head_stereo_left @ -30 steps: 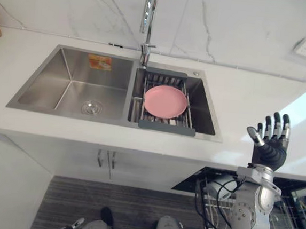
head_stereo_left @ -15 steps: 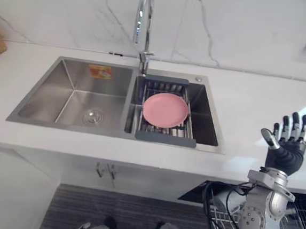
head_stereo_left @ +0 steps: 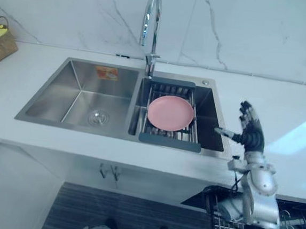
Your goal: Walk over to the sink, pick up the cup, carry it to the dishwasher, place the cup inside the dishwasher, then close the dishwasher door
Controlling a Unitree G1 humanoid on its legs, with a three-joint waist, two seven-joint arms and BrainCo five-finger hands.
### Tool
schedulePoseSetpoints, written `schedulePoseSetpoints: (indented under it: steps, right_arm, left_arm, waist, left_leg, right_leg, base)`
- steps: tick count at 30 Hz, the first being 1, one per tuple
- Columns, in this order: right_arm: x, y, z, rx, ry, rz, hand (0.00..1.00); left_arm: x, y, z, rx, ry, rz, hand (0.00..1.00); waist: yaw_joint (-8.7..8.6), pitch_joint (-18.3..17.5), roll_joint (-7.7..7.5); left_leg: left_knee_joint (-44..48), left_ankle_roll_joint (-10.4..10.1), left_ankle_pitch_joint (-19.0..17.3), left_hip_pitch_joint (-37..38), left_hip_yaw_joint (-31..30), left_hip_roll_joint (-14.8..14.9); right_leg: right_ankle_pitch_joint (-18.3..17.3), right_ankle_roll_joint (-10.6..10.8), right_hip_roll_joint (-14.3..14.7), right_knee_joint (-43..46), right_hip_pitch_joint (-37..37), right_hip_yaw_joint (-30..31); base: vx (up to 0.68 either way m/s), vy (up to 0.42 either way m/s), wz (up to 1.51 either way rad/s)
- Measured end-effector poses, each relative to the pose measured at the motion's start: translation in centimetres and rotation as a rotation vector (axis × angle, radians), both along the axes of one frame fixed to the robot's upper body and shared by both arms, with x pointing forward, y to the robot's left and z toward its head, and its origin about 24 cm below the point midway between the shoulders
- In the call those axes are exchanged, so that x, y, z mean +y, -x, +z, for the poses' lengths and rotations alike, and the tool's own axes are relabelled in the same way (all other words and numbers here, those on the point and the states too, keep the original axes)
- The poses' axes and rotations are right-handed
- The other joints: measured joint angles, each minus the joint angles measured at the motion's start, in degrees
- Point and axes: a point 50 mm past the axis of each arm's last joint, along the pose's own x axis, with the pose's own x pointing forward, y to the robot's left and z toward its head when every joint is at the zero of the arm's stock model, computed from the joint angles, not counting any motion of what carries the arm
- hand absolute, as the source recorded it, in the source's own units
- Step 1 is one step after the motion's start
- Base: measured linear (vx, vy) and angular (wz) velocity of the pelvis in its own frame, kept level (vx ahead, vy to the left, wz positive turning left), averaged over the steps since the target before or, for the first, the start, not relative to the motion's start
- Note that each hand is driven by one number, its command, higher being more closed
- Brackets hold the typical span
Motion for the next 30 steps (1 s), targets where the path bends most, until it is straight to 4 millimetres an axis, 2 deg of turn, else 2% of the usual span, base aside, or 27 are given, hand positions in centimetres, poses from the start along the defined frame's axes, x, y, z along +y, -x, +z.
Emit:
schedulePoseSetpoints:
  steps: [4, 7, 13, 17, 20, 30]
  right_arm:
    - [0.7, -2.1, 0.7, 0.063, 0.224, 0.017, 0.0]
    - [1.3, -3.4, -0.2, 0.151, 0.398, 0.031, 0.0]
    - [2.5, -5.0, -1.7, 0.262, 0.617, 0.107, 0.0]
    - [3.1, -5.7, -2.9, 0.312, 0.725, 0.137, 0.0]
    - [3.1, -6.3, -4.1, 0.375, 0.79, 0.142, 0.0]
    - [4.0, -7.5, -5.1, 0.435, 1.006, 0.215, 0.0]
  left_arm:
    - [0.1, -0.2, 0.1, -0.012, 0.007, -0.008, 0.0]
    - [0.5, -0.6, 0.2, -0.021, -0.002, -0.026, 0.0]
    - [0.5, -0.6, 0.3, -0.018, -0.001, -0.035, 0.0]
    - [0.6, -0.6, 0.3, -0.014, -0.005, -0.053, 0.0]
    - [0.7, -0.9, 0.4, -0.028, -0.007, -0.097, 0.0]
    - [0.8, -1.3, 0.5, -0.046, -0.007, -0.131, 0.0]
  waist:
    - [0.72, -0.2, -0.5]
    - [1.66, -0.2, -0.75]
    - [2.13, -0.2, -0.84]
    - [2.08, -0.3, -0.99]
    - [2.8, -0.3, -0.98]
    - [3.88, -0.3, -0.91]
  left_leg:
    - [0.0, 0.1, 0.3, 0.0, -1.0, -0.1]
    - [0.0, 0.1, 0.3, -0.1, -1.9, -0.5]
    - [0.0, 0.3, 0.5, -0.1, -3.3, -0.9]
    - [0.0, 0.4, 0.8, -0.4, -4.6, -1.1]
    - [0.0, 0.5, 1.1, -0.5, -5.6, -1.3]
    - [0.0, 0.6, 1.6, -1.3, -7.3, -1.5]
  right_leg:
    - [-0.1, 0.2, -0.1, -0.1, 0.7, -1.2]
    - [-0.2, 0.3, -0.3, -0.3, 1.2, -2.4]
    - [-0.3, 0.5, -0.5, -0.7, 2.0, -3.7]
    - [-0.3, 0.5, -0.5, -0.9, 2.4, -4.9]
    - [-0.2, 0.6, -0.5, -1.2, 2.9, -6.0]
    - [-0.2, 0.6, -0.5, -1.5, 3.4, -7.7]
  base:
    - [0.02, 0.007, 0.16]
    - [0.01, 0.016, 0.2]
    - [0.0, 0.01, 0.1]
    - [0.0, 0.005, 0.15]
    - [0.0, 0.005, 0.15]
    - [0.0, 0.009, 0.1]
